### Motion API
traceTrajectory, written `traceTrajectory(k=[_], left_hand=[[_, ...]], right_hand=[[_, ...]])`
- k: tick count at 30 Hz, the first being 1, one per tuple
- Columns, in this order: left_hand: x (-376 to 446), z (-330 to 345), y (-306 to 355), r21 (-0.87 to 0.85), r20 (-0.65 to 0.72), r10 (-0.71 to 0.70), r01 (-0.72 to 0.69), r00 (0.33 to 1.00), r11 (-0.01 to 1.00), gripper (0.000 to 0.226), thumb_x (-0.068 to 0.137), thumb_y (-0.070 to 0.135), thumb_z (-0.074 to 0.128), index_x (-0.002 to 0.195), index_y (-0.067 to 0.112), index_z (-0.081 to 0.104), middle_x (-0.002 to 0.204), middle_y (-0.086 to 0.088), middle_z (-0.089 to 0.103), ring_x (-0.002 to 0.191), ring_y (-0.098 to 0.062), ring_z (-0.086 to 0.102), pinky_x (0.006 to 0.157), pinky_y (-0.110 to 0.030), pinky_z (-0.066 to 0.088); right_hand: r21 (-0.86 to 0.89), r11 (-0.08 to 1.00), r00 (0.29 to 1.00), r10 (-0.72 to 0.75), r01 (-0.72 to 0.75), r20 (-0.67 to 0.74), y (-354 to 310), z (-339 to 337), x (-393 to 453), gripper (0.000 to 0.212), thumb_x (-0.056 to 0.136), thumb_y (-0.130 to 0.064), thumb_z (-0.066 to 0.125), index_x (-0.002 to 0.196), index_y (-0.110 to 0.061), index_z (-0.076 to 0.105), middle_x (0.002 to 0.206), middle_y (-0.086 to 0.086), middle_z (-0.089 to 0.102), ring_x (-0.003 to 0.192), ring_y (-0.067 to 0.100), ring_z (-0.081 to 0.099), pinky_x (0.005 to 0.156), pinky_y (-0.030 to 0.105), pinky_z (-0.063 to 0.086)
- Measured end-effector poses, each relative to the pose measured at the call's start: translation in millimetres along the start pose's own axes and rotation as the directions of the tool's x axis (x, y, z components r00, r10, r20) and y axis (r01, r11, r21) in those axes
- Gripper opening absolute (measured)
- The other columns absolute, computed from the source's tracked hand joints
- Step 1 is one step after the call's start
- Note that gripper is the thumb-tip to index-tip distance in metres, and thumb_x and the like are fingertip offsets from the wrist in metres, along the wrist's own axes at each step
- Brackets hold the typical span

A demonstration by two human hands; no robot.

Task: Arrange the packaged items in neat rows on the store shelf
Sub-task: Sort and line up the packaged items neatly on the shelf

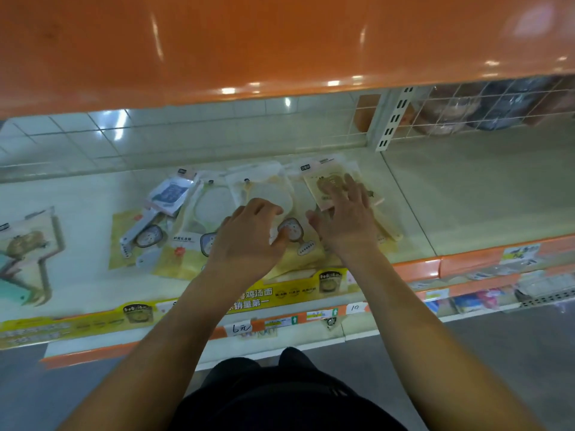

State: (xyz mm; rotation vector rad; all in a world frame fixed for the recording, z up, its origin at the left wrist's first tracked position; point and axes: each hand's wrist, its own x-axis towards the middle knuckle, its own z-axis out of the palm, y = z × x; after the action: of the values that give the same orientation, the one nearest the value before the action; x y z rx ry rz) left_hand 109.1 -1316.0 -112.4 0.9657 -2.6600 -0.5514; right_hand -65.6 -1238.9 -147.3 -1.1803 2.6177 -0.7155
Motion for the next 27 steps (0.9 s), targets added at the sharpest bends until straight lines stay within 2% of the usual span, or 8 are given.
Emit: traceTrajectory(k=[3, 6, 15, 21, 25, 27], left_hand=[[4, -1, 1, -0.004, -0.011, -0.009, 0.009, 1.0, 1.0, 0.035, 0.091, 0.038, 0.054, 0.122, 0.02, 0.056, 0.123, 0.003, 0.053, 0.109, -0.021, 0.054, 0.089, -0.039, 0.045], [7, 2, 2, -0.015, -0.01, -0.009, 0.009, 1.0, 1.0, 0.035, 0.092, 0.038, 0.052, 0.122, 0.02, 0.055, 0.123, 0.004, 0.053, 0.11, -0.021, 0.054, 0.09, -0.041, 0.045], [7, 10, 15, -0.042, 0.006, -0.015, 0.015, 1.0, 0.999, 0.033, 0.092, 0.037, 0.05, 0.12, 0.021, 0.056, 0.122, 0.006, 0.052, 0.11, -0.019, 0.053, 0.09, -0.041, 0.045], [-1, 12, 19, -0.027, 0.002, -0.007, 0.007, 1.0, 1.0, 0.034, 0.092, 0.041, 0.048, 0.117, 0.02, 0.057, 0.117, 0.002, 0.053, 0.102, -0.021, 0.054, 0.086, -0.039, 0.047], [-17, 11, 18, -0.008, -0.093, 0.041, -0.042, 0.995, 0.999, 0.038, 0.086, 0.041, 0.046, 0.107, 0.015, 0.064, 0.106, -0.003, 0.06, 0.089, -0.027, 0.06, 0.075, -0.039, 0.051], [-27, 7, 16, 0.006, -0.092, 0.023, -0.023, 0.995, 1.0, 0.036, 0.085, 0.038, 0.048, 0.107, 0.015, 0.064, 0.105, -0.003, 0.061, 0.089, -0.027, 0.062, 0.073, -0.041, 0.053]], right_hand=[[-0.043, 0.999, 0.996, 0.027, -0.024, 0.081, 2, 1, 9, 0.065, 0.086, -0.05, 0.063, 0.145, -0.038, 0.037, 0.164, 0.0, 0.002, 0.15, 0.028, -0.002, 0.12, 0.048, 0.015], [-0.053, 0.999, 0.997, 0.014, -0.009, 0.079, 4, -1, 11, 0.059, 0.087, -0.052, 0.063, 0.14, -0.039, 0.042, 0.163, 0.001, 0.003, 0.15, 0.029, -0.001, 0.118, 0.049, 0.018], [-0.093, 0.996, 1.0, -0.005, 0.003, -0.02, 16, 3, 0, 0.035, 0.09, -0.047, 0.061, 0.122, -0.033, 0.056, 0.156, -0.001, 0.022, 0.144, 0.033, 0.016, 0.114, 0.048, 0.025], [-0.098, 0.993, 0.998, -0.063, 0.06, -0.028, 29, -1, -16, 0.044, 0.087, -0.044, 0.067, 0.128, -0.033, 0.056, 0.154, 0.004, 0.025, 0.133, 0.037, 0.028, 0.108, 0.047, 0.034], [-0.077, 0.994, 0.992, -0.088, 0.082, -0.09, 31, 0, -25, 0.044, 0.079, -0.036, 0.071, 0.122, -0.028, 0.064, 0.143, 0.008, 0.04, 0.123, 0.04, 0.039, 0.101, 0.042, 0.037], [-0.031, 0.995, 0.988, -0.097, 0.094, -0.12, 28, -1, -29, 0.045, 0.076, -0.041, 0.062, 0.119, -0.029, 0.066, 0.135, 0.006, 0.047, 0.12, 0.039, 0.045, 0.097, 0.036, 0.035]])
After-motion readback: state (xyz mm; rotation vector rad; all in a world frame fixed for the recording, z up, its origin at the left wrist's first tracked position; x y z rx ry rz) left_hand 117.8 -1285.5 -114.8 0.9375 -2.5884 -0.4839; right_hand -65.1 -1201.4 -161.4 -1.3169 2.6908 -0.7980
